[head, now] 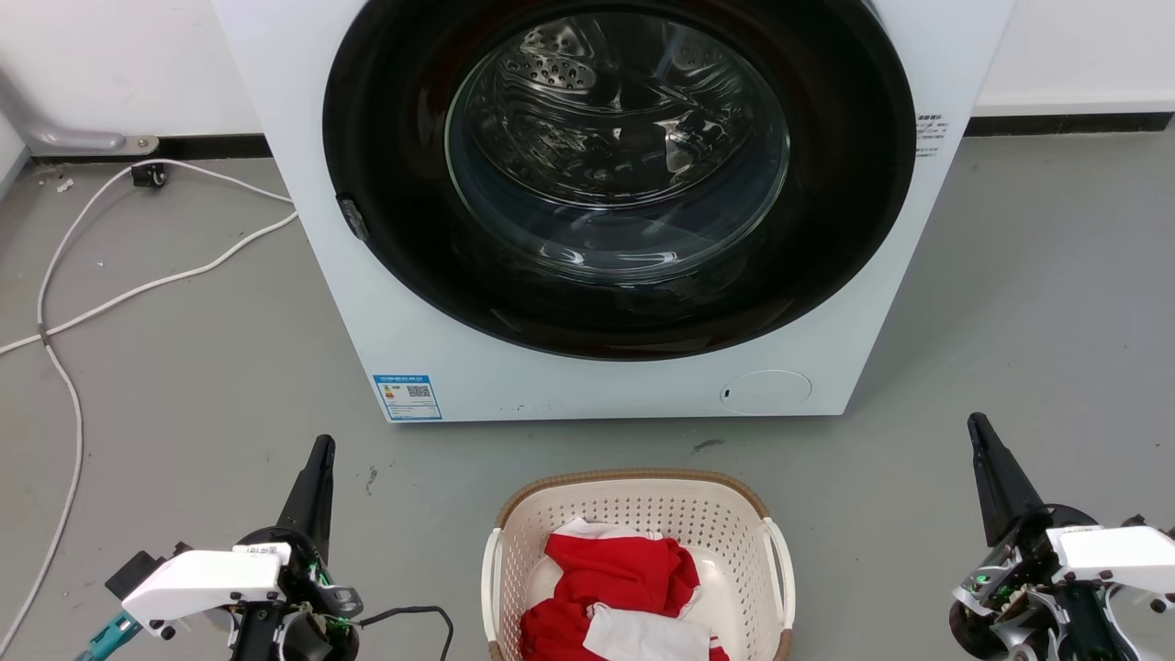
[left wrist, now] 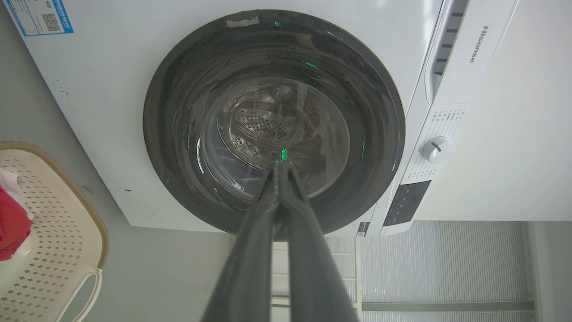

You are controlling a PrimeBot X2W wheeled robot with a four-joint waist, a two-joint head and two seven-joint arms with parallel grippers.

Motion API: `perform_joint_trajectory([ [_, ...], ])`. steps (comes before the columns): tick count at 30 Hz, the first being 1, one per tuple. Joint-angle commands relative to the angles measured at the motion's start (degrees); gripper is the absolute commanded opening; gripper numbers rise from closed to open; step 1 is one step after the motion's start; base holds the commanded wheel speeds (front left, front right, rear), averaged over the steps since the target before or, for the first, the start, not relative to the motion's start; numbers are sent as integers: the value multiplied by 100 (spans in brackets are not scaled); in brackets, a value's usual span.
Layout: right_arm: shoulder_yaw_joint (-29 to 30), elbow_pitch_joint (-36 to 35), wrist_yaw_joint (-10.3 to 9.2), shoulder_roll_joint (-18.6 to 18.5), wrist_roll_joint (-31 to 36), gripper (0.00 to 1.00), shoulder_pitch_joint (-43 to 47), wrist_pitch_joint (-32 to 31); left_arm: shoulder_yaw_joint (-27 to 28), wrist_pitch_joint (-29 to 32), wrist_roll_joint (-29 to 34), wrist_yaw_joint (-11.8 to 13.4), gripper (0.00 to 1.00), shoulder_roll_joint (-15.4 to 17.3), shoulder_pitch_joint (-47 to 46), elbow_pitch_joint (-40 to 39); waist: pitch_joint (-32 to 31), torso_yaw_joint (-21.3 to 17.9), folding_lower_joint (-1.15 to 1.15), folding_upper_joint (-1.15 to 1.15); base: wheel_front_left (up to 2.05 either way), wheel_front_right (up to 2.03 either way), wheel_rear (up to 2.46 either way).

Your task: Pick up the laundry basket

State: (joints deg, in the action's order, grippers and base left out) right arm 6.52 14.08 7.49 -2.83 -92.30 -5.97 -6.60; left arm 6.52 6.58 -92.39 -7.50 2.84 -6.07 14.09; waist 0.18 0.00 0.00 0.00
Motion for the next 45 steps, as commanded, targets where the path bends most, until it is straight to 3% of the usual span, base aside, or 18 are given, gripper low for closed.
perform_joint_trajectory([
  [1,-2,-6,0,-11,-21,0,-58,-1,6,7,-2,-13,0,9,-38,-5,0,0,0,0,0,0,0],
  [14,-3,-6,0,-11,-21,0,-59,-2,6,7,-2,-13,0,9,-38,-5,0,0,0,0,0,0,0],
  [15,0,0,0,0,0,100,0,1,0,0,0,0,100,0,0,0,0,0,0,0,0,0,0],
  [26,-185,-121,0,2,96,100,-23,238,-252,-272,41,1,100,-6,-120,15,16,10,0,0,0,0,0],
  [34,-321,-192,0,-45,259,100,-67,476,-400,-491,448,1,100,-1,-229,-85,23,-2,0,0,0,0,0],
  [38,-420,-161,0,-138,643,100,-112,588,-397,-589,884,1,100,-1,-270,-162,32,-9,0,0,0,0,0],
  [45,-376,-229,0,-150,1994,100,-177,754,-412,-754,1905,1,100,-1,-315,-277,56,-9,0,0,0,0,0],
])
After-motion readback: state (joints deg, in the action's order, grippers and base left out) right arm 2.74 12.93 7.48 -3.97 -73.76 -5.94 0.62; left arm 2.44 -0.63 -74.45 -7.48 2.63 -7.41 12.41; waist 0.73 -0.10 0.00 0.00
